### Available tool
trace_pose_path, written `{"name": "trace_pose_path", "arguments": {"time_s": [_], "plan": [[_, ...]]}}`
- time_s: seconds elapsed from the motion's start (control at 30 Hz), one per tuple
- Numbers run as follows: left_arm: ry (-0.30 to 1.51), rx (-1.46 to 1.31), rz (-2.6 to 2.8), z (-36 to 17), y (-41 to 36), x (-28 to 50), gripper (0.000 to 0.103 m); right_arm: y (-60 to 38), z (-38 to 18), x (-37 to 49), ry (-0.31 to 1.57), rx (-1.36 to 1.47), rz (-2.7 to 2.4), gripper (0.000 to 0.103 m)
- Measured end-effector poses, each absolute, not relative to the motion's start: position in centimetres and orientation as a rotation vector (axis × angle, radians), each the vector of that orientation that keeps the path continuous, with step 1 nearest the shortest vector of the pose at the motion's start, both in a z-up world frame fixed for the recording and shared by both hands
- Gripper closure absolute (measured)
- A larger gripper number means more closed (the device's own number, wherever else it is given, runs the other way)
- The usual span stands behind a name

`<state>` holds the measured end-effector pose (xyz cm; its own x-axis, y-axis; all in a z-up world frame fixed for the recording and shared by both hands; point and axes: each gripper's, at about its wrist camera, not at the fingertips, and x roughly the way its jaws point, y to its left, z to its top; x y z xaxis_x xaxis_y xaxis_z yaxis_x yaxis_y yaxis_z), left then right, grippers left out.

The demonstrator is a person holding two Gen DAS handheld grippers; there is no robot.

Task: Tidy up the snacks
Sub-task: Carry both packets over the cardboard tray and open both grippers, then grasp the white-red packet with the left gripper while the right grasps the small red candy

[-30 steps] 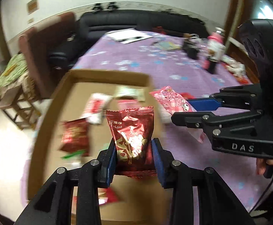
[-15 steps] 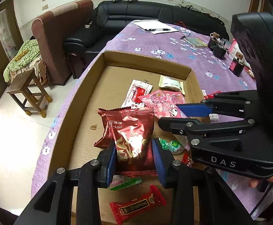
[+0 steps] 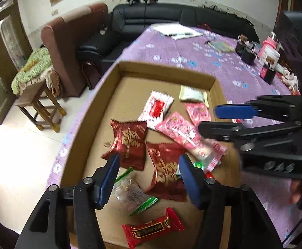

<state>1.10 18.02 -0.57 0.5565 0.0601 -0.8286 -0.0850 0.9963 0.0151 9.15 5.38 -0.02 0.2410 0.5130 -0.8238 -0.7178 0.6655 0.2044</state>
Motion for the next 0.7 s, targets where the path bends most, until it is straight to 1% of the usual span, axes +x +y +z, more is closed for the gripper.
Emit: {"name": "trace_pose_path", "arguments": {"time_s": [0.07, 0.1, 0.13, 0.23, 0.5, 0.7], "plan": [[0.954, -0.014, 0.087, 0.3, 17.6, 0.9, 0.04, 3.1, 1.0, 9.7, 0.989, -0.235, 0.81, 0.056], [0.941, -0.019, 0.074, 1.0, 17.4, 0.9, 0.04, 2.0, 1.4, 10.1, 0.977, -0.235, 0.78, 0.051], [0.934, -0.024, 0.062, 1.4, 17.1, 0.9, 0.04, 0.4, 1.7, 10.8, 0.962, -0.238, 0.728, 0.049], [0.918, -0.035, 0.031, 2.5, 16.0, 1.5, 0.04, -2.6, 1.1, 12.4, 0.991, -0.227, 0.654, 0.049], [0.973, -0.071, -0.128, 2.3, 9.2, 4.4, 0.04, -3.0, -2.4, 14.4, 1.014, -0.354, 0.637, 0.049], [1.017, -0.045, -0.175, 1.2, 5.8, 6.3, 0.04, -4.1, -3.0, 13.9, 0.932, -0.521, 0.764, 0.049]]}}
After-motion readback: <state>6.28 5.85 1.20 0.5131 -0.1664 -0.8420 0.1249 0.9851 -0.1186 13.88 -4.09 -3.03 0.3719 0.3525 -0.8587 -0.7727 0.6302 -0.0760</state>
